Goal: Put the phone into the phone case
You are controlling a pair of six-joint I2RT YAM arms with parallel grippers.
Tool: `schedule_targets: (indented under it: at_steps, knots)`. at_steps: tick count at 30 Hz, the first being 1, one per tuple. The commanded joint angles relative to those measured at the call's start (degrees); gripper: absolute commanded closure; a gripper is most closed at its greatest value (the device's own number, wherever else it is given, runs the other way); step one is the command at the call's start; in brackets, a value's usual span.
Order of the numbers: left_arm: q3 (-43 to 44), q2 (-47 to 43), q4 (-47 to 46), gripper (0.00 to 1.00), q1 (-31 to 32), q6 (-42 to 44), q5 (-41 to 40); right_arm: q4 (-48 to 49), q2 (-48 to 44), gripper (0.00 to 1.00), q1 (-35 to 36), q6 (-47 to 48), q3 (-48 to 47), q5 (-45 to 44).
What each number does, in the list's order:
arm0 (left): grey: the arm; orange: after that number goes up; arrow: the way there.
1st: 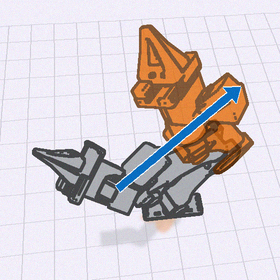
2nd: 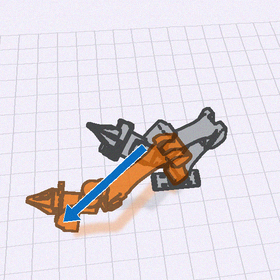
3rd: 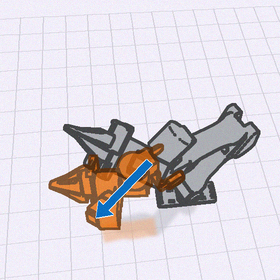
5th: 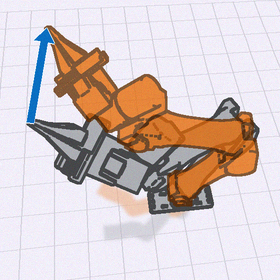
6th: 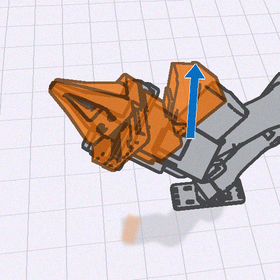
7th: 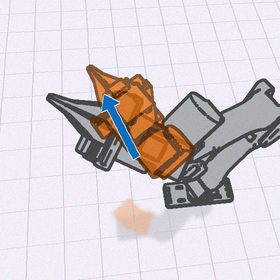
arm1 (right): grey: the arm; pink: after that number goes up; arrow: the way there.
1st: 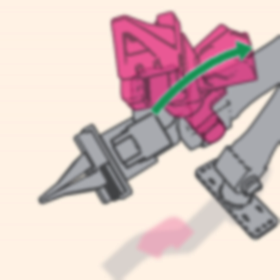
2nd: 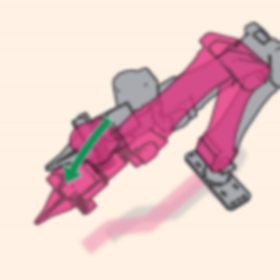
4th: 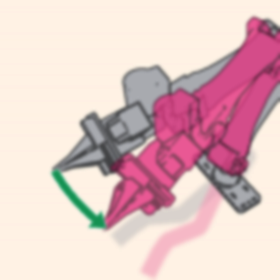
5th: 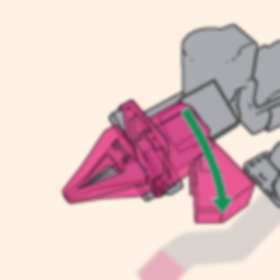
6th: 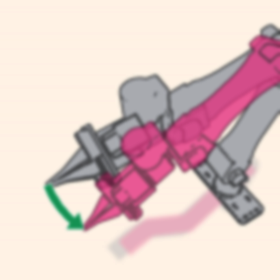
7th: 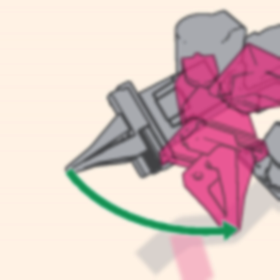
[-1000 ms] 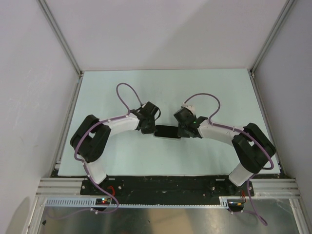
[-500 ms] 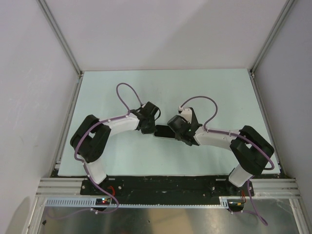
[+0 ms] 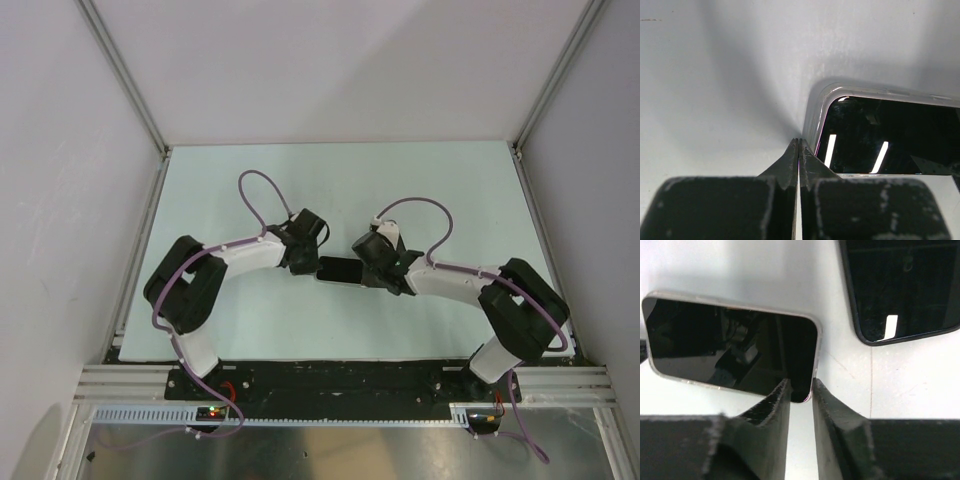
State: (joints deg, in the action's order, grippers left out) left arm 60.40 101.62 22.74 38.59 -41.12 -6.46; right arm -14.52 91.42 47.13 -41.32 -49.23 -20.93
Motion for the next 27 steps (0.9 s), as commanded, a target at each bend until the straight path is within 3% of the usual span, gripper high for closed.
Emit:
schedule_targets:
  at_steps: [1, 12, 17, 27]
  knots:
    - [-1.2, -2.2, -3.2, 1.00, 2.4, -2.0, 4.3, 0.2, 0.3, 0.68, 0.4, -0.4, 0.5, 19.9]
    - [-6.4, -10.0, -3.1, 1.00, 0.0, -3.6, 1.3, 0.1, -5.1, 0.66, -8.1, 6.6, -1.7, 21.5]
    - [-10.3, -14.5, -2.6, 1.00, -0.9, -4.2, 1.0, 0.9, -0.6, 0.68, -9.6, 11.7, -7.5, 23.1]
    - [-13.1, -16.4, -2.6, 1.00, 0.9, -5.5, 2.3, -3.3, 1.9, 0.69, -10.6, 12.7, -11.4, 15.4]
